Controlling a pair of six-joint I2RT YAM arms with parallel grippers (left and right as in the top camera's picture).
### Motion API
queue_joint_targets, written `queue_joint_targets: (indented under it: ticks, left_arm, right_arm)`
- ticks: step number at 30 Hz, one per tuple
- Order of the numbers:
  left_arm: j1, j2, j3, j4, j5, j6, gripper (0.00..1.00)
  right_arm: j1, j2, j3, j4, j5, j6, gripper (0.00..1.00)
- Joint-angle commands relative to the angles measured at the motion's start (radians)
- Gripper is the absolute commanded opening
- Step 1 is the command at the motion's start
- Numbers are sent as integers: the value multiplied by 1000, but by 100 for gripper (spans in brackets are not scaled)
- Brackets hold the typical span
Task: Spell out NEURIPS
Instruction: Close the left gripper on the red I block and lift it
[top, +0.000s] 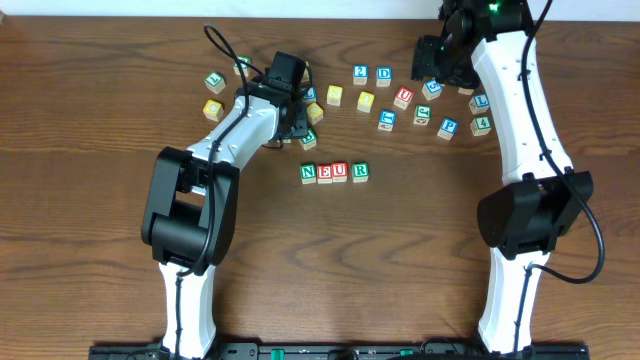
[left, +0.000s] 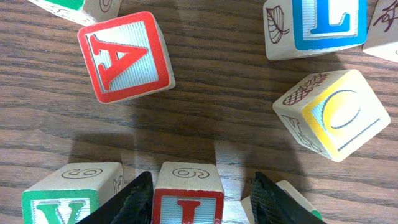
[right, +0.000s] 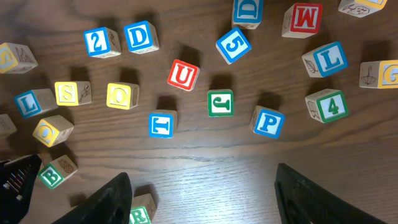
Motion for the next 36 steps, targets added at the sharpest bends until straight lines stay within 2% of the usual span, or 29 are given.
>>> queue_joint_targets:
  ticks: [1, 28, 32, 36]
  left_arm:
    - [0, 15, -16, -3, -2, 6, 49]
    - [1, 15, -25, -5, -21, 6, 44]
    - [1, 15, -25, 9, -21, 6, 36]
    - [1, 15, -24, 13, -21, 6, 33]
  right_arm:
    - [10, 16, -5, -5, 2, 3, 68]
    - [10, 16, -5, -6, 2, 3, 68]
    - [10, 16, -5, -9, 2, 3, 69]
    - [10, 16, -5, -8, 2, 3, 69]
